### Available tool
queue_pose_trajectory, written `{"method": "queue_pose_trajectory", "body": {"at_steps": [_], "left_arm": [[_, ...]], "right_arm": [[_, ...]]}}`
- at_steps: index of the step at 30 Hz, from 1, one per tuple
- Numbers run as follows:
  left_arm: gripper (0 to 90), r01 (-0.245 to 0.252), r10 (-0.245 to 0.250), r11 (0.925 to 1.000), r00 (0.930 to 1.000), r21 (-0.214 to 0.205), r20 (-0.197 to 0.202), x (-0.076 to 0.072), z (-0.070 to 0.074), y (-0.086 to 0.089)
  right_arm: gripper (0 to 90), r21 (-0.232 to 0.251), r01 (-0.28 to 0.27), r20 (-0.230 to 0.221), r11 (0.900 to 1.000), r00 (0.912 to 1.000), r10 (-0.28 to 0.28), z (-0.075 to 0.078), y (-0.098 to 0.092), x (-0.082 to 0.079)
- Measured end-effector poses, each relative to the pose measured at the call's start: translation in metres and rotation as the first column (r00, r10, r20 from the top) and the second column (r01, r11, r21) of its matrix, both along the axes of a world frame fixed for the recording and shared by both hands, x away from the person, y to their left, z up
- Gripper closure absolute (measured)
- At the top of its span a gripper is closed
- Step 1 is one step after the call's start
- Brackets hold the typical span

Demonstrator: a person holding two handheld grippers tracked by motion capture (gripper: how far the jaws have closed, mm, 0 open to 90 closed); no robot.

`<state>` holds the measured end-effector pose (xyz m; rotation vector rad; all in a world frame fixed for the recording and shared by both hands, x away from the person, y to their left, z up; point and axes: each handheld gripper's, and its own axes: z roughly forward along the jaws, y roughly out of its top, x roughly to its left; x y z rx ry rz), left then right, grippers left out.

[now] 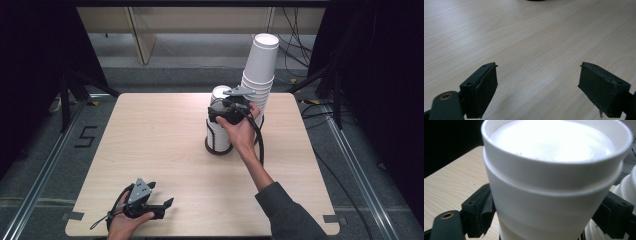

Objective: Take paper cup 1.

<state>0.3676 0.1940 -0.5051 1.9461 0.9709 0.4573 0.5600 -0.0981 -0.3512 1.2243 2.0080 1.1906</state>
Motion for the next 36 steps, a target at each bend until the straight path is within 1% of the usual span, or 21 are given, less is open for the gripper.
{"method": "queue_pose_trajectory", "body": {"at_steps": [1,3,4,5,6,7,8,9,12,13,15,20,24,25,26,28,29,31,33,34,36], "left_arm": [[14.8,0.0,0.0,1.0,1.0,0.004,0.0,0.0,0.0,0.0],[14.8,0.0,0.0,1.0,1.0,0.002,0.001,0.0,0.0,0.0],[14.8,0.005,-0.005,0.9996,1.0,0.029,-0.001,0.0,0.001,0.002],[14.8,-0.001,0.001,1.0,1.0,0.001,0.0,0.0,0.0,0.0],[14.8,-0.001,0.001,0.9999,1.0,0.013,-0.002,0.0,0.001,0.001],[14.8,0.005,-0.005,0.9999,1.0,0.015,-0.002,0.001,0.001,0.002],[14.8,0.004,-0.004,0.9999,1.0,0.014,-0.001,0.001,0.0,0.001],[14.8,0.002,-0.002,0.9999,1.0,0.016,-0.002,0.0,0.0,0.001],[14.8,0.005,-0.005,0.9999,1.0,0.014,-0.003,0.001,0.0,0.001],[14.8,0.002,-0.002,1.0,1.0,0.009,-0.003,0.001,0.0,0.001],[14.8,0.003,-0.002,0.9999,1.0,0.013,-0.004,0.0,0.0,0.0],[14.8,0.006,-0.006,1.0,1.0,0.006,-0.002,0.0,0.0,0.0],[14.8,0.007,-0.007,0.9999,1.0,0.015,-0.004,0.0,0.0,0.0],[14.8,0.01,-0.01,0.9998,0.9999,0.018,-0.005,0.0,0.0,0.0],[14.8,0.011,-0.011,0.9998,0.9999,0.019,-0.006,0.0,0.0,0.001],[14.8,0.007,-0.007,0.9999,1.0,0.015,-0.005,0.0,0.0,0.0],[14.8,0.007,-0.007,0.9999,1.0,0.015,-0.006,0.0,0.0,0.0],[14.8,0.013,-0.013,0.9996,0.9999,0.023,-0.006,0.0,0.0,0.001],[14.8,0.012,-0.011,0.9997,0.9999,0.021,-0.006,0.0,0.0,0.0],[14.8,0.012,-0.012,0.9997,0.9999,0.022,-0.007,0.0,0.0,0.0],[14.8,0.014,-0.014,0.9996,0.9999,0.024,-0.007,0.0,0.0,0.0]], "right_arm": [[16.1,-0.01,-0.004,0.001,0.9999,1.0,0.004,0.001,0.0,0.0],[16.7,0.004,0.01,-0.014,0.9999,0.9999,-0.01,0.002,0.0,0.0],[16.9,0.015,0.013,-0.015,0.9998,0.9998,-0.013,0.003,0.0,0.0],[17.3,0.024,0.017,-0.015,0.9996,0.9997,-0.017,0.004,-0.001,0.0],[17.6,0.038,0.015,-0.017,0.9992,0.9997,-0.015,0.005,-0.002,0.0],[17.8,0.035,0.013,-0.011,0.9993,0.9999,-0.013,0.005,-0.003,0.0],[18.1,0.055,0.024,-0.015,0.9982,0.9996,-0.023,0.006,-0.003,-0.002],[18.4,0.059,0.018,-0.014,0.9981,0.9998,-0.018,0.008,-0.004,-0.002],[19.0,0.062,0.022,0.0,0.9978,0.9998,-0.022,0.013,-0.005,-0.003],[19.1,0.074,0.025,0.007,0.997,0.9997,-0.026,0.015,-0.005,-0.004],[19.3,0.062,0.02,0.021,0.9979,0.9996,-0.021,0.02,-0.004,-0.005],[19.5,0.086,0.027,0.031,0.996,0.9991,-0.03,0.031,-0.005,-0.009],[19.6,0.101,0.016,0.047,0.9947,0.9987,-0.02,0.037,-0.008,-0.011],[19.7,0.112,0.021,0.039,0.9935,0.9989,-0.026,0.039,-0.008,-0.012],[19.6,0.106,0.015,0.052,0.9942,0.9984,-0.021,0.042,-0.009,-0.012],[19.7,0.121,0.018,0.051,0.9925,0.9984,-0.024,0.048,-0.009,-0.014],[19.7,0.123,0.011,0.065,0.9923,0.9977,-0.019,0.052,-0.01,-0.015],[19.7,0.13,0.005,0.07,0.9915,0.9974,-0.015,0.059,-0.011,-0.018],[19.7,0.126,-0.007,0.099,0.992,0.9951,-0.005,0.067,-0.013,-0.02],[19.7,0.141,-0.009,0.102,0.99,0.9948,-0.005,0.071,-0.014,-0.021],[19.7,0.148,-0.017,0.113,0.9888,0.9936,0.001,0.079,-0.015,-0.024]]}}
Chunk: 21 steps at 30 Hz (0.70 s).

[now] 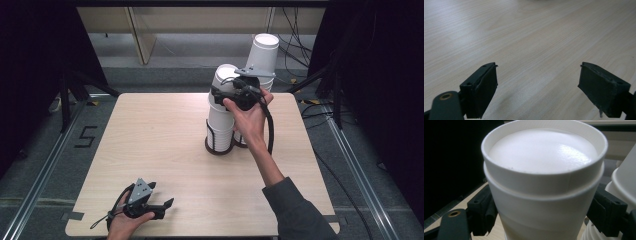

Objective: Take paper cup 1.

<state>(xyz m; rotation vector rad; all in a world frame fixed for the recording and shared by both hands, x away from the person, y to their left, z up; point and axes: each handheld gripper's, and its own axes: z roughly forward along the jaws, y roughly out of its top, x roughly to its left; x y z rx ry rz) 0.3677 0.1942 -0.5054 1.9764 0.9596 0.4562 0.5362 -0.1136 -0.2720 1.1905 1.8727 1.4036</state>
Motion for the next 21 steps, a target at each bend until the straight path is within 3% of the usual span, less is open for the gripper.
{"method": "queue_pose_trajectory", "body": {"at_steps": [10,11,15,16,18,21], "left_arm": [[14.8,0.009,-0.008,0.9998,1.0,0.02,-0.004,0.001,0.001,0.001],[14.8,0.0,0.0,1.0,1.0,0.001,0.0,0.0,0.0,0.0],[14.8,-0.005,0.005,1.0,1.0,-0.001,-0.001,0.0,0.0,0.0],[14.8,0.009,-0.009,0.9997,1.0,0.024,-0.004,0.001,0.001,0.002],[14.8,-0.006,0.006,1.0,1.0,-0.006,0.0,0.001,0.0,0.0],[14.8,-0.015,0.015,0.9998,0.9999,-0.013,0.001,0.001,0.0,0.0]], "right_arm": [[19.7,0.02,-0.035,0.05,0.9992,0.9982,0.034,0.025,-0.011,-0.016],[19.7,0.015,-0.037,0.05,0.9992,0.9981,0.036,0.025,-0.012,-0.019],[19.7,0.013,-0.077,0.05,0.997,0.9958,0.076,0.018,-0.017,-0.033],[19.7,0.012,-0.085,0.048,0.9963,0.9953,0.084,0.016,-0.018,-0.038],[19.7,0.001,-0.105,0.053,0.9945,0.9931,0.104,0.011,-0.021,-0.046],[19.7,-0.002,-0.132,0.053,0.9913,0.9899,0.132,0.002,-0.024,-0.059]]}}
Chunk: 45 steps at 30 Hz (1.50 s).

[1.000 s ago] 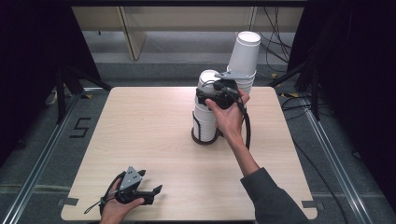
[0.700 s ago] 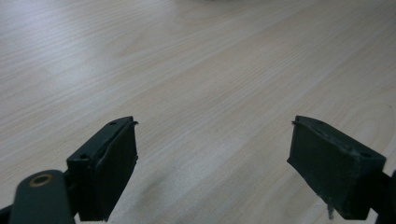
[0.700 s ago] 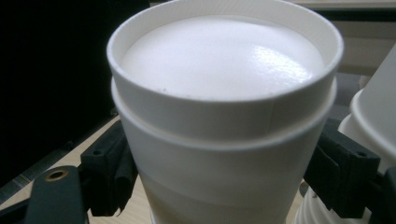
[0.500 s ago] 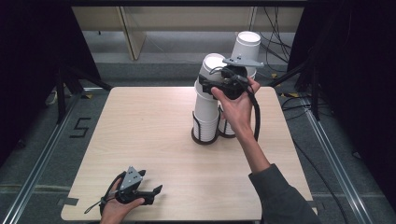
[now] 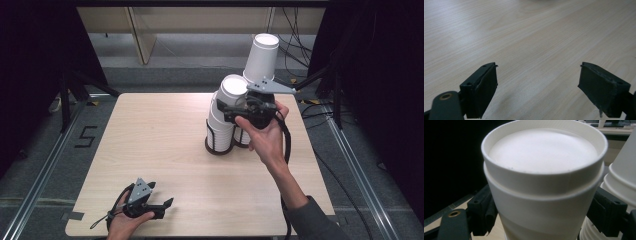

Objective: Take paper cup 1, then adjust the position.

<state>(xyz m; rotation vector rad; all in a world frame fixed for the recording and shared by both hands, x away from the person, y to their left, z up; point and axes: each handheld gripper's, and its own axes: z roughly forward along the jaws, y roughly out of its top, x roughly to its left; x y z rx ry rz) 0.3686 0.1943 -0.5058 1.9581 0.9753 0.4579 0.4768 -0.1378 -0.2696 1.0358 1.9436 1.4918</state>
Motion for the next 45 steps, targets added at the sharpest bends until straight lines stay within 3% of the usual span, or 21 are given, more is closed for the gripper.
{"method": "queue_pose_trajectory", "body": {"at_steps": [6,12,18,20,23,25,29,31,32,33,34,36,37,41,42,45], "left_arm": [[14.8,0.0,0.0,1.0,1.0,0.0,0.002,0.0,0.0,0.0],[14.8,-0.003,0.003,1.0,1.0,-0.005,0.0,0.001,0.0,0.0],[14.8,-0.008,0.008,1.0,1.0,-0.001,-0.001,0.002,0.0,0.001],[14.7,-0.006,0.006,1.0,1.0,-0.003,-0.001,0.002,0.0,0.001],[14.8,-0.002,0.002,1.0,1.0,-0.008,0.003,0.004,0.001,0.0],[14.7,-0.002,0.002,0.9999,1.0,-0.01,-0.002,0.004,0.0,0.0],[14.8,-0.004,0.004,1.0,0.9999,-0.009,-0.009,0.007,-0.001,0.001],[14.8,-0.005,0.005,0.9999,1.0,-0.012,-0.007,0.007,-0.002,0.0],[14.8,-0.001,0.001,1.0,1.0,-0.009,-0.007,0.007,-0.002,-0.001],[14.8,0.004,-0.004,1.0,1.0,0.003,-0.009,0.007,-0.001,-0.001],[14.8,0.006,-0.006,0.9999,1.0,-0.012,-0.007,0.007,-0.001,-0.002],[14.8,0.012,-0.012,0.9999,0.9999,-0.008,-0.002,0.006,0.0,-0.002],[14.8,0.014,-0.014,0.9998,0.9999,-0.012,0.0,0.006,0.0,-0.002],[14.8,0.017,-0.016,0.9988,0.9997,-0.046,0.019,0.006,0.001,-0.004],[14.8,0.019,-0.018,0.9991,0.9997,-0.039,0.019,0.006,0.002,-0.004],[14.8,0.038,-0.036,0.9975,0.9988,-0.06,0.033,0.005,0.001,-0.006]], "right_arm": [[19.7,-0.007,-0.056,-0.018,0.9984,0.9983,0.056,-0.021,-0.004,-0.023],[19.7,-0.014,-0.107,-0.037,0.9942,0.9937,0.106,-0.049,-0.001,-0.034],[19.6,-0.007,-0.153,-0.067,0.9882,0.9861,0.152,-0.077,0.005,-0.037],[19.7,-0.012,-0.148,-0.104,0.9889,0.9838,0.146,-0.085,0.006,-0.038],[19.6,-0.001,-0.162,-0.109,0.9868,0.9809,0.161,-0.094,0.006,-0.037],[19.6,0.001,-0.167,-0.136,0.9859,0.9767,0.166,-0.099,0.005,-0.037],[19.5,-0.037,-0.18,-0.143,0.983,0.9745,0.173,-0.113,0.006,-0.035],[19.5,-0.035,-0.194,-0.17,0.9804,0.9679,0.185,-0.122,0.007,-0.034],[19.5,-0.035,-0.181,-0.188,0.9828,0.967,0.171,-0.125,0.008,-0.036],[19.5,-0.06,-0.182,-0.178,0.9813,0.9693,0.169,-0.129,0.008,-0.034],[19.5,-0.043,-0.188,-0.199,0.9812,0.9641,0.176,-0.132,0.009,-0.035],[19.5,-0.056,-0.2,-0.186,0.9782,0.9646,0.187,-0.135,0.01,-0.034],[19.5,-0.042,-0.191,-0.205,0.9806,0.9623,0.179,-0.136,0.011,-0.036],[19.5,-0.035,-0.221,-0.191,0.9747,0.9588,0.21,-0.136,0.014,-0.038],[19.5,-0.048,-0.216,-0.18,0.9751,0.9622,0.204,-0.136,0.014,-0.038],[19.5,-0.038,-0.229,-0.191,0.9726,0.957,0.218,-0.138,0.018,-0.039]]}}
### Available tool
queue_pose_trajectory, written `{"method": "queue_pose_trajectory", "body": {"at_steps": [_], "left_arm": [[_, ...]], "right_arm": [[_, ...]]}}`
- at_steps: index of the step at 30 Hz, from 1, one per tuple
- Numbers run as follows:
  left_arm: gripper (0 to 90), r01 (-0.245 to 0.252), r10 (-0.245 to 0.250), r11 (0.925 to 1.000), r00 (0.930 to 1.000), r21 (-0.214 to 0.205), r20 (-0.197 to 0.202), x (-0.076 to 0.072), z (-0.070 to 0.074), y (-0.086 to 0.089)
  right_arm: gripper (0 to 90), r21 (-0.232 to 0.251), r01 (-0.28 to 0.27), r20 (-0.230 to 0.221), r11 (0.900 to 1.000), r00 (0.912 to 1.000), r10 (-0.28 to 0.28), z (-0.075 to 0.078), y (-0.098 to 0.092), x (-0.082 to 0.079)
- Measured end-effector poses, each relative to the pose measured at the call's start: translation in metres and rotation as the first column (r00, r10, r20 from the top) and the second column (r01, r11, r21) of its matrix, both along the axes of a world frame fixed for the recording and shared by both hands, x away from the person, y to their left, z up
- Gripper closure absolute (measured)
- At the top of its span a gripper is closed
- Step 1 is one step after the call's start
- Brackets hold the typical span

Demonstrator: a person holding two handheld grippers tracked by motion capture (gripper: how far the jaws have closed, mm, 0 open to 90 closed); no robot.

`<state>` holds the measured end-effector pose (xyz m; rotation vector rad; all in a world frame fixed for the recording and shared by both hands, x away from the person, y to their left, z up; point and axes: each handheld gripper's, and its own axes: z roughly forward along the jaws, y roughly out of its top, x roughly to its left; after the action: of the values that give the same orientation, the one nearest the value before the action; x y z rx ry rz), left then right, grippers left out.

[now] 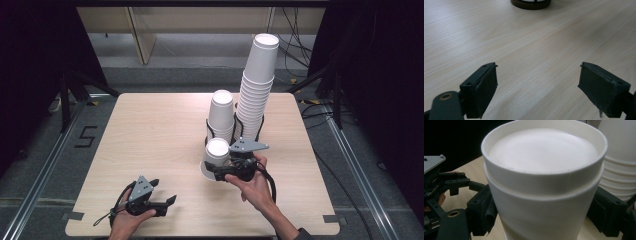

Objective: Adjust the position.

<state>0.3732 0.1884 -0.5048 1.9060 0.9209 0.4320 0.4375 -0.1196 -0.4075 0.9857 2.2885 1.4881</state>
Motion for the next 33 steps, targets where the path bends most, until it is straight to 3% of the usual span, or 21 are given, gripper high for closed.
{"method": "queue_pose_trajectory", "body": {"at_steps": [5,6,8,12,13,16,17,19,23,25,29,30,31,33], "left_arm": [[14.7,0.037,-0.033,0.9974,0.9975,-0.061,0.063,-0.003,0.004,-0.008],[14.7,0.043,-0.037,0.9962,0.9961,-0.076,0.08,-0.004,0.005,-0.01],[14.7,0.061,-0.051,0.9933,0.9932,-0.098,0.105,-0.004,0.005,-0.014],[14.7,0.083,-0.067,0.9897,0.9877,-0.116,0.141,-0.006,0.007,-0.019],[14.7,0.091,-0.07,0.9873,0.9855,-0.13,0.155,-0.006,0.007,-0.019],[14.7,0.115,-0.087,0.9787,0.9822,-0.17,0.167,-0.006,0.008,-0.021],[14.7,0.121,-0.092,0.9786,0.9814,-0.166,0.168,-0.006,0.009,-0.021],[14.7,0.13,-0.1,0.9791,0.9773,-0.156,0.187,-0.007,0.01,-0.023],[14.6,0.141,-0.106,0.977,0.9719,-0.16,0.21,-0.007,0.009,-0.028],[14.6,0.14,-0.108,0.9783,0.9735,-0.152,0.202,-0.007,0.009,-0.029],[14.6,0.16,-0.126,0.9748,0.9702,-0.156,0.207,-0.006,0.007,-0.034],[14.2,0.148,-0.118,0.9795,0.9718,-0.137,0.204,-0.007,0.008,-0.034],[14.2,0.145,-0.114,0.9791,0.972,-0.143,0.205,-0.007,0.008,-0.035],[10.7,0.146,-0.114,0.979,0.9717,-0.143,0.207,-0.006,0.007,-0.036]], "right_arm": [[19.5,0.02,-0.044,-0.009,0.9988,0.999,0.045,-0.005,0.009,0.0],[19.5,0.028,-0.033,-0.033,0.9991,0.9989,0.034,-0.005,0.012,-0.002],[19.5,0.018,-0.049,-0.015,0.9986,0.9987,0.049,-0.005,0.015,-0.003],[19.5,0.038,-0.08,-0.031,0.9961,0.9963,0.081,-0.008,0.023,-0.006],[19.5,0.03,-0.096,-0.007,0.9949,0.9954,0.096,-0.009,0.025,-0.005],[19.5,0.028,-0.097,-0.028,0.9949,0.9948,0.098,-0.011,0.031,-0.008],[19.5,0.017,-0.11,-0.006,0.9938,0.9939,0.11,-0.013,0.032,-0.007],[19.5,0.001,-0.106,-0.02,0.9944,0.9942,0.106,-0.014,0.036,-0.008],[19.5,0.015,-0.129,-0.039,0.9916,0.9909,0.129,-0.02,0.044,-0.012],[19.5,-0.005,-0.148,-0.026,0.989,0.9887,0.148,-0.021,0.046,-0.013],[19.6,0.037,-0.187,-0.038,0.9817,0.9814,0.188,-0.024,0.052,-0.013],[19.6,0.055,-0.167,-0.073,0.9843,0.9825,0.171,-0.024,0.054,-0.016],[19.6,0.051,-0.192,-0.045,0.98,0.9798,0.195,-0.024,0.055,-0.014],[19.6,0.037,-0.188,-0.051,0.9815,0.9805,0.19,-0.024,0.055,-0.017]]}}
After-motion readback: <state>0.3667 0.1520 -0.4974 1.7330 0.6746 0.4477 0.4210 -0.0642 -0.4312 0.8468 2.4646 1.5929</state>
